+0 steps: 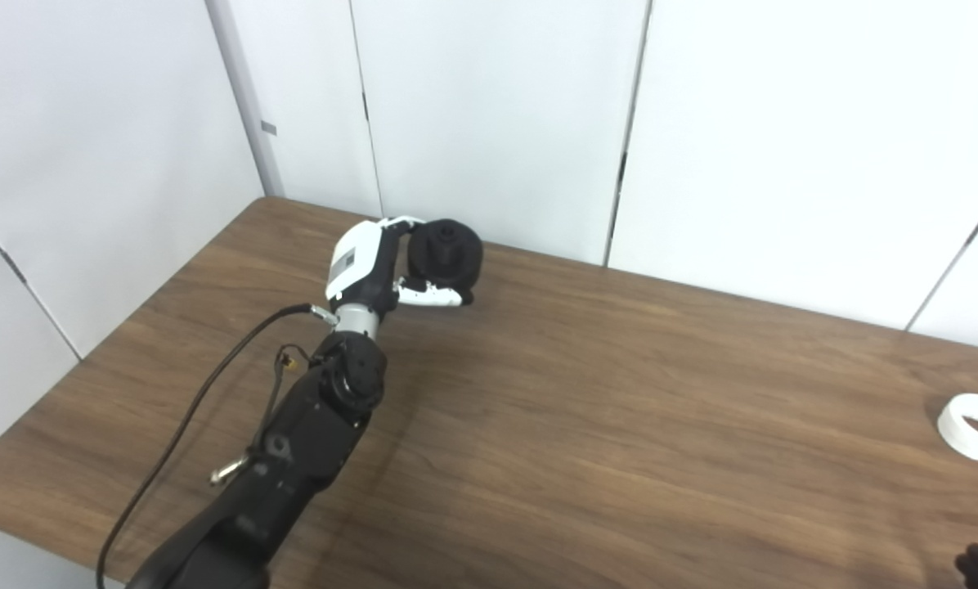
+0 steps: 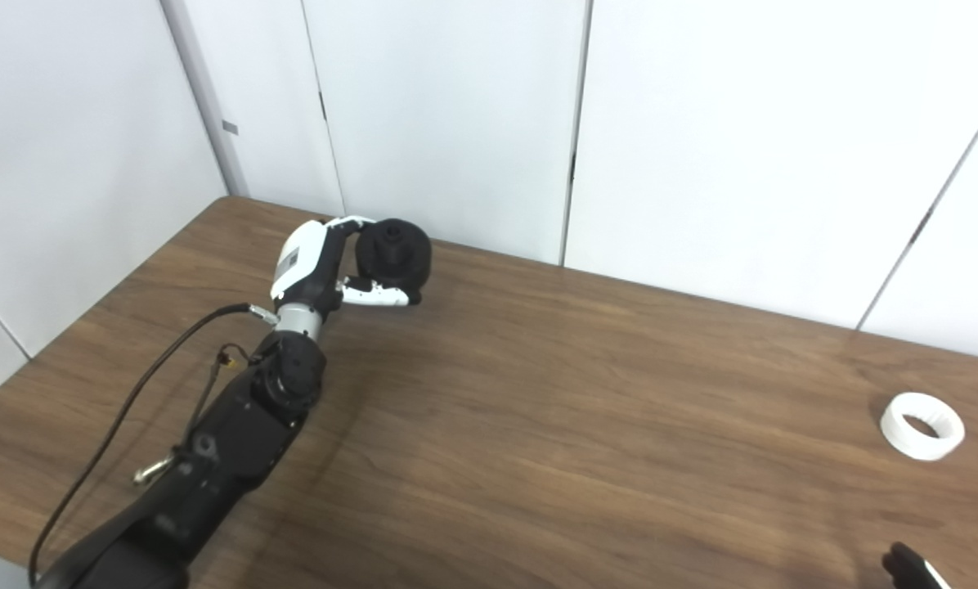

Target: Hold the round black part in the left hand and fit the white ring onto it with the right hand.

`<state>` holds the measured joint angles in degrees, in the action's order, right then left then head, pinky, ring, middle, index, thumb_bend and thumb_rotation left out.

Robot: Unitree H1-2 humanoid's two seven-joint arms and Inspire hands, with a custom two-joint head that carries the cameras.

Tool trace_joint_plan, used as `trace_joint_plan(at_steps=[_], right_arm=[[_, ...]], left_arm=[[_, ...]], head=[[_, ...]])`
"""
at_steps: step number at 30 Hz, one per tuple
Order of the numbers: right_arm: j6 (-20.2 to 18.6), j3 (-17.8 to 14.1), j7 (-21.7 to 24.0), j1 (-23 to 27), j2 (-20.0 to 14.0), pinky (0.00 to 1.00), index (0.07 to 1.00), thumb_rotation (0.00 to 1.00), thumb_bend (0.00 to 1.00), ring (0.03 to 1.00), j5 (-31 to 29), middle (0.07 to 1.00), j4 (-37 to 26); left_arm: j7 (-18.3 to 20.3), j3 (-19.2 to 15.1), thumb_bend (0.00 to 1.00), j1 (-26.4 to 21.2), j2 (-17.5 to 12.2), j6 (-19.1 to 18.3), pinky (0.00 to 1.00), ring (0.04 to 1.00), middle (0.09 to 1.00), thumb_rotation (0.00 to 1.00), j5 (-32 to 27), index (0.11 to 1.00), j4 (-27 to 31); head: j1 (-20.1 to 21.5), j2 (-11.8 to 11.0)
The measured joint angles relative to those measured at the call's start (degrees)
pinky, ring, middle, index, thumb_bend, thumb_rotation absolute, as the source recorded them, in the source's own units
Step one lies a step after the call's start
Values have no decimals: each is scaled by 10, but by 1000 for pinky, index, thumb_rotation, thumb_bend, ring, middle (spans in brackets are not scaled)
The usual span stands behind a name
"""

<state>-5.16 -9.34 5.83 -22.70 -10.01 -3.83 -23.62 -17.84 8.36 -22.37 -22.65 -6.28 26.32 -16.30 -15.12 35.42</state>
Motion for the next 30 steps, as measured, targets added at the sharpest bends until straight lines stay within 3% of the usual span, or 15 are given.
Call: trace_joint_plan(at_steps=[3,11,17,26,30], right_arm=[[-1,0,0,1,0,1000,874,965,630,951,0,895,0],[-11,4,0,4,0,1000,898,998,639,973,0,925,-5],[-42,8,-2,-2,6,1000,886,994,667,951,-1,912,-48],[-91,22,-19,-1,23,1000,863,933,652,936,7,890,-88],[-108,33,-26,0,24,1000,860,926,672,933,20,882,-98]], left_arm=[[24,17,517,38,12,-2,1000,885,766,61,24,486,76],[101,64,516,119,66,-18,1000,877,772,59,55,486,204],[160,77,515,166,68,-18,1000,883,781,61,63,486,270],[209,85,516,231,69,-15,1000,861,772,62,70,485,313],[217,91,517,238,70,8,1000,867,773,61,70,486,314]], head=[[6,5],[33,25],[100,59],[199,103],[214,111]])
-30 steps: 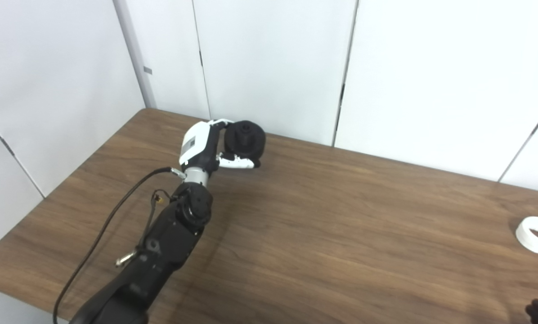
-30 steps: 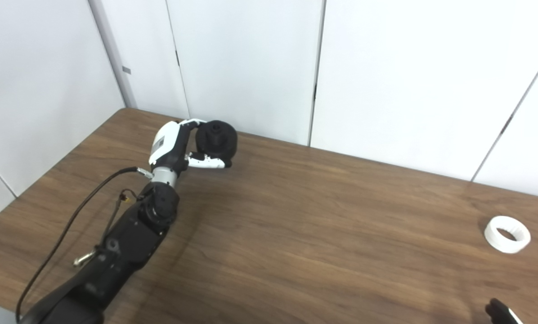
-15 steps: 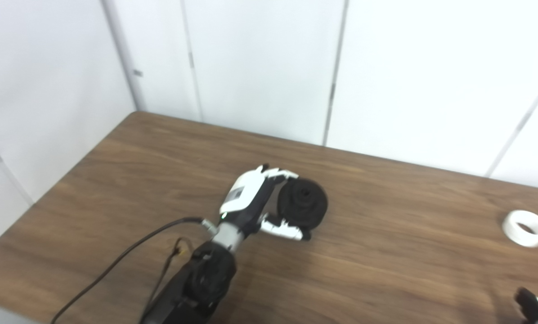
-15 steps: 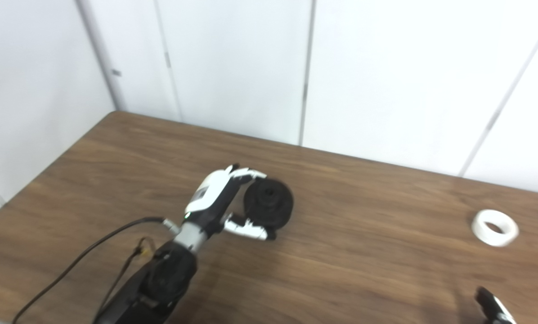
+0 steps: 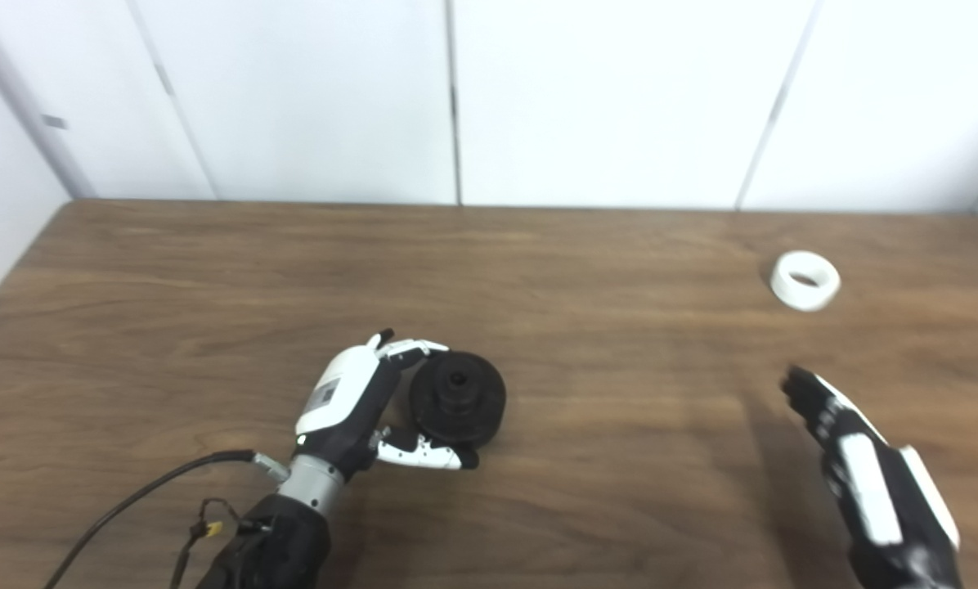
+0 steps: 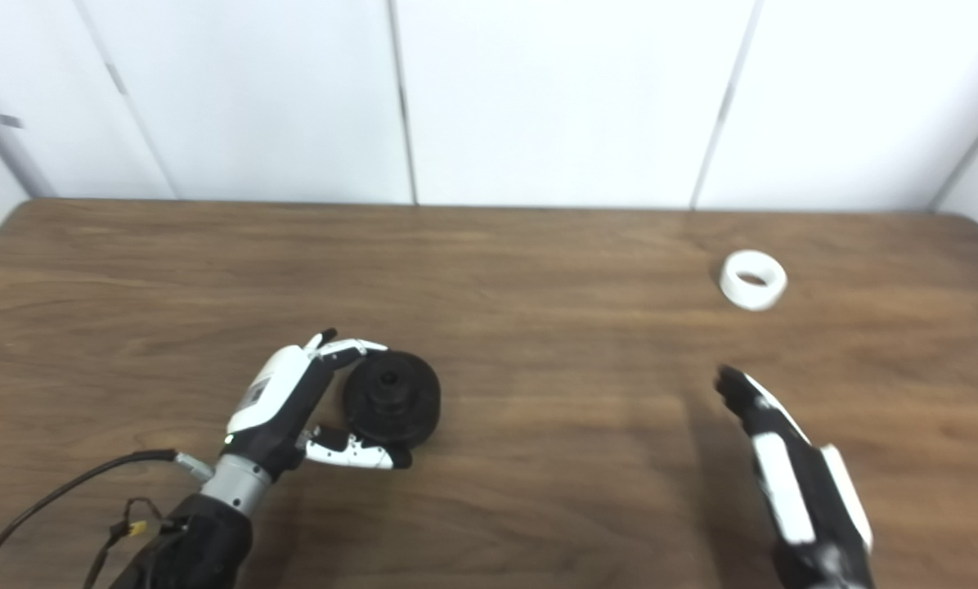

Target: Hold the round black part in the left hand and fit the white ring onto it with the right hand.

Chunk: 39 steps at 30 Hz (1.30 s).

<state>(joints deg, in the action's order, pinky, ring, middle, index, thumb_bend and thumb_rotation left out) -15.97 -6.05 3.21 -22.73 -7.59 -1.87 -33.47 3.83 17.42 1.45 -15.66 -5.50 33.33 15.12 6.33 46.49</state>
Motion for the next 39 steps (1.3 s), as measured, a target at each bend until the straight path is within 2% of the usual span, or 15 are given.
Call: trace_joint_plan(at_steps=[7,15,23,33,39], right_arm=[[-19,15,-12,3,0,1000,855,937,656,921,14,876,-8],[-32,21,-16,5,-1,1000,852,943,671,916,14,874,-24],[-41,21,-18,5,-1,1000,853,941,668,920,11,879,-34],[-57,23,-20,5,-1,1000,853,929,689,915,10,875,-42],[-64,26,-26,7,-1,1000,848,942,677,908,11,870,-48]], left_arm=[[9,5,516,25,20,13,1000,877,778,59,3,486,0],[17,13,516,44,53,9,1000,866,773,63,33,486,0],[15,42,517,49,70,20,1000,862,778,64,56,487,-3],[17,58,517,62,74,24,1000,906,808,61,51,486,-3],[14,65,517,73,68,43,1000,918,805,59,52,486,-6]], head=[[11,25],[8,37],[9,45],[17,56],[26,59]])
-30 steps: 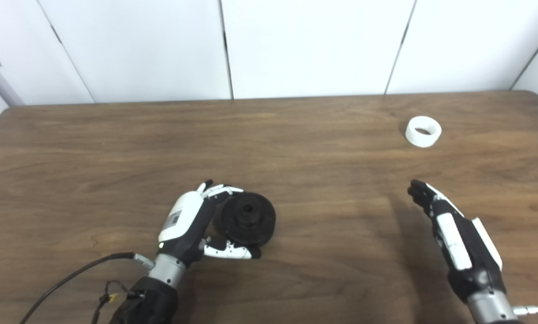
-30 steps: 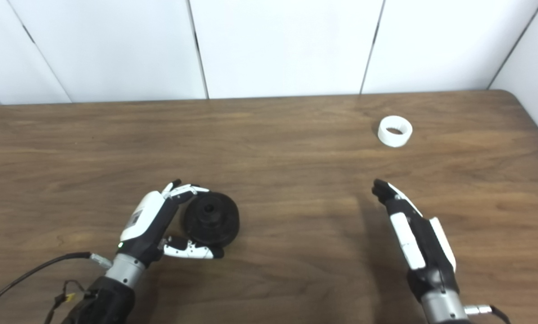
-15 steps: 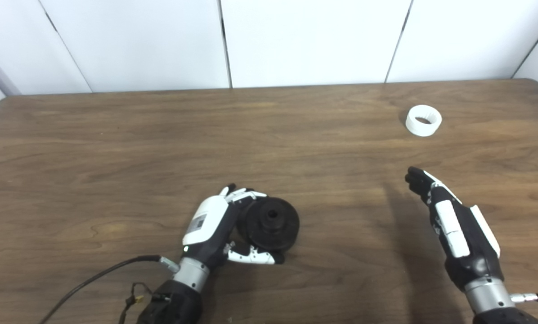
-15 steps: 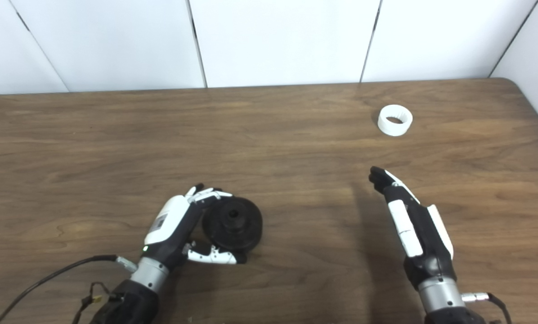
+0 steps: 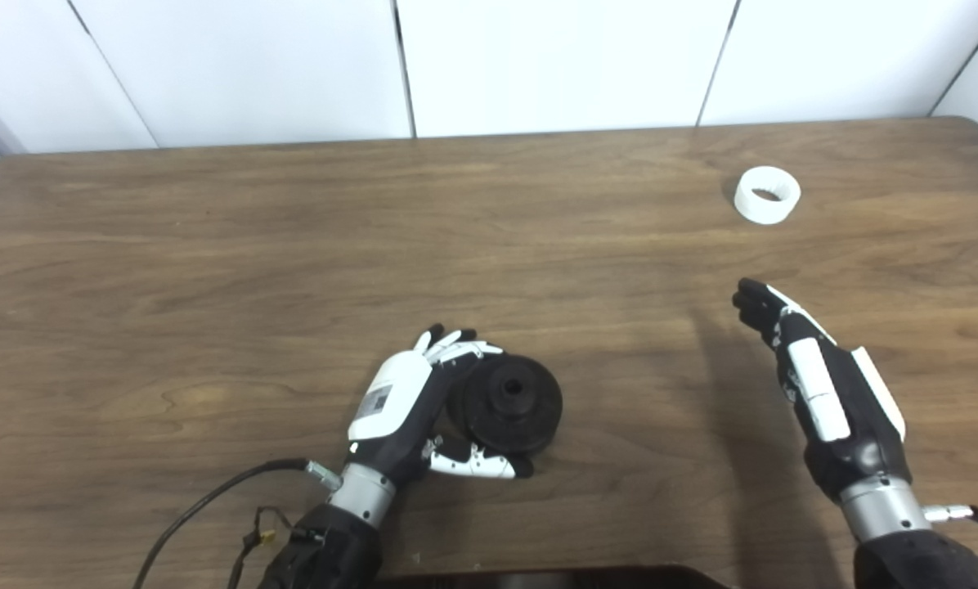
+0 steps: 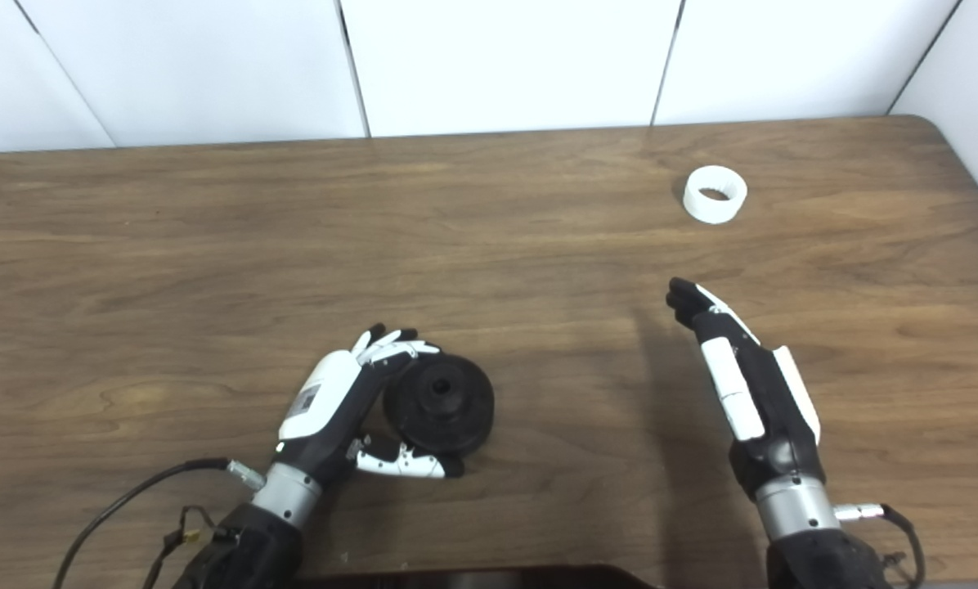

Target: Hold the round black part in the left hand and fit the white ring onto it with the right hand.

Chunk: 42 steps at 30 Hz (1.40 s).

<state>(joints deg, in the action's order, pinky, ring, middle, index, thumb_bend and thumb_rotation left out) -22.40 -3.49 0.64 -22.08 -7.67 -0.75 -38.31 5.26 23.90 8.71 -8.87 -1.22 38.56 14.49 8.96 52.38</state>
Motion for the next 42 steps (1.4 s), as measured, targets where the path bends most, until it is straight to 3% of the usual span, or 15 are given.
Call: trace_joint_plan(at_steps=[9,17,23,29,33,38,42], right_arm=[[-33,0,-12,12,-1,1000,864,893,655,931,-8,894,-35],[-48,-27,-17,104,-21,1000,879,863,613,965,-11,910,-55],[-48,-62,-16,166,-84,1000,872,831,614,954,-11,914,-45],[-48,-86,-7,240,-145,982,872,639,601,951,4,930,9],[-48,-93,40,281,-150,950,863,451,674,958,71,946,57],[-48,-125,180,343,-148,875,857,401,779,919,232,923,121],[-48,-132,249,390,-147,839,849,353,830,900,332,905,164]], left_arm=[[-1,-2,519,0,-8,5,1000,916,801,59,0,486,-4],[0,-7,519,-2,-12,15,1000,934,818,57,-6,486,-12],[3,-8,519,-4,-13,19,1000,934,827,58,-5,486,-14],[4,-11,518,-4,-18,19,1000,939,836,60,-5,487,-13],[16,-13,518,-5,-23,19,1000,935,837,59,-4,487,-7],[23,-19,520,-4,-25,19,1000,930,832,57,-6,487,-3],[25,-22,520,-3,-24,19,1000,932,834,56,-7,487,-3]], head=[[26,11],[44,14],[77,7],[89,15],[105,18],[120,18],[120,18]])
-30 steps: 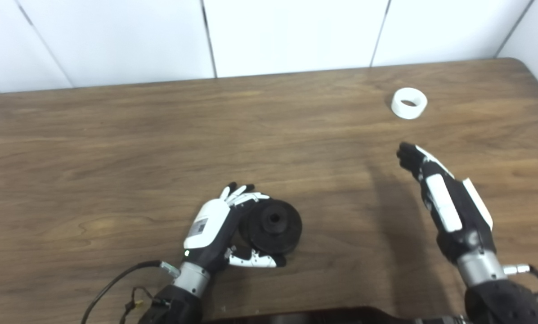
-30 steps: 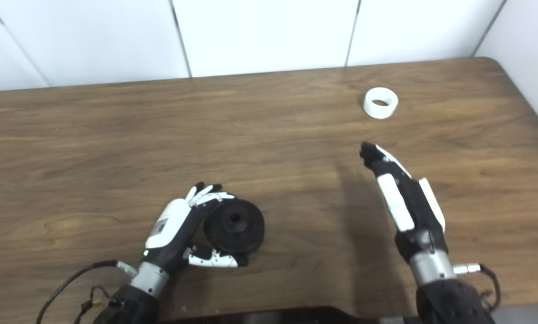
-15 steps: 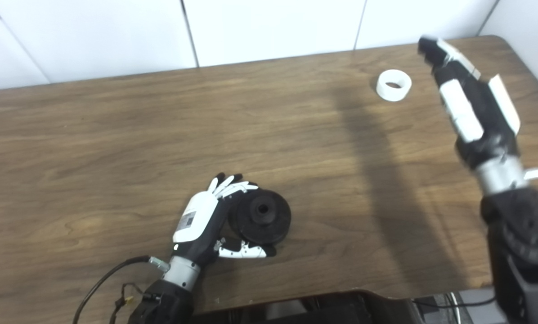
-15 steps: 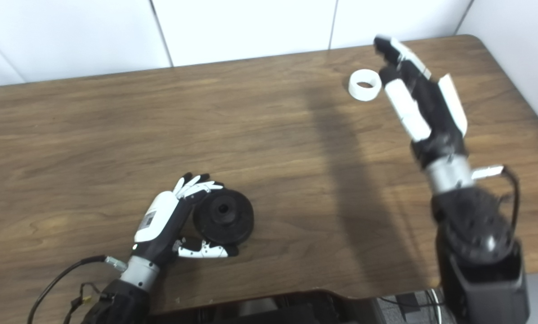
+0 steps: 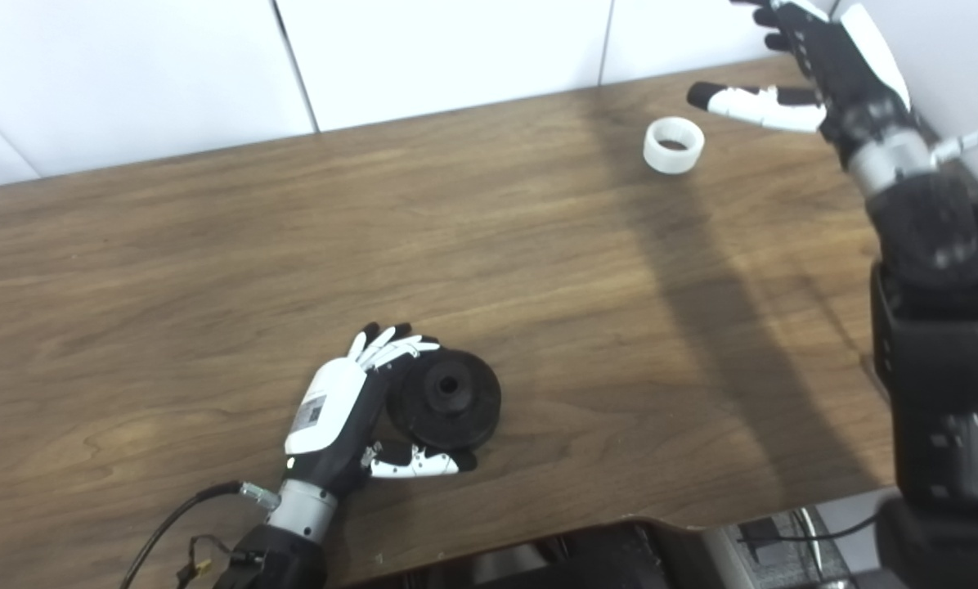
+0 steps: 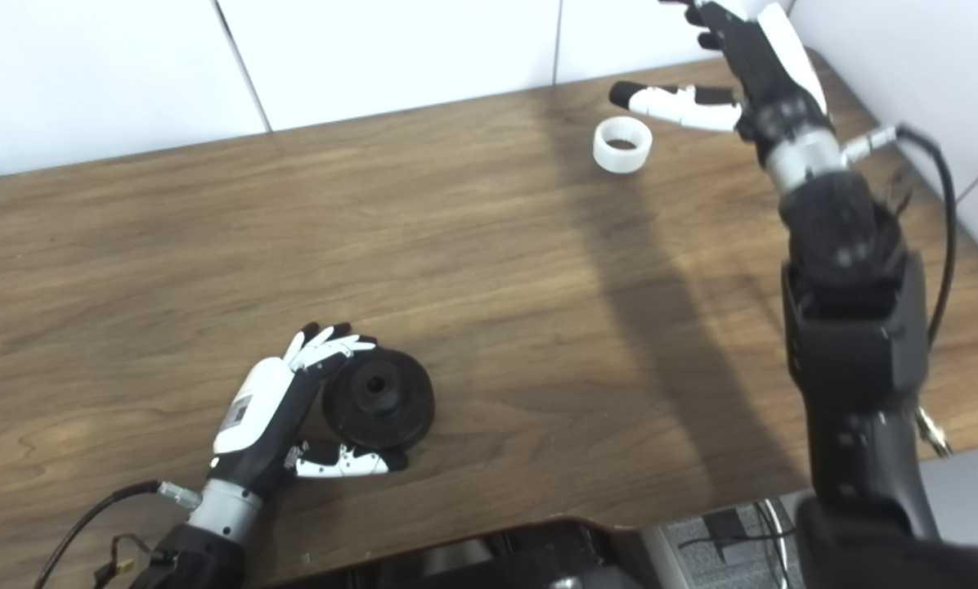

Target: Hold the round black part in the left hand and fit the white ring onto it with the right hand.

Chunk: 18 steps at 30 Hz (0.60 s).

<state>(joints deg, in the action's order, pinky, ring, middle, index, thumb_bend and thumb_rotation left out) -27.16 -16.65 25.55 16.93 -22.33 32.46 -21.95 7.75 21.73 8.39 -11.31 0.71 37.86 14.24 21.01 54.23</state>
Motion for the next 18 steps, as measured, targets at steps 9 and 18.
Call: trace_joint_plan(at_steps=[9,18], right_arm=[[0,85,46,31,-59,885,861,286,906,962,81,962,111],[0,145,33,63,-79,956,874,288,925,977,95,968,198]], left_arm=[[-4,-2,520,5,0,6,1000,924,826,58,2,487,-1],[-19,-4,519,11,-1,28,1000,932,833,61,3,487,-13]], head=[[10,-46],[5,-97]])
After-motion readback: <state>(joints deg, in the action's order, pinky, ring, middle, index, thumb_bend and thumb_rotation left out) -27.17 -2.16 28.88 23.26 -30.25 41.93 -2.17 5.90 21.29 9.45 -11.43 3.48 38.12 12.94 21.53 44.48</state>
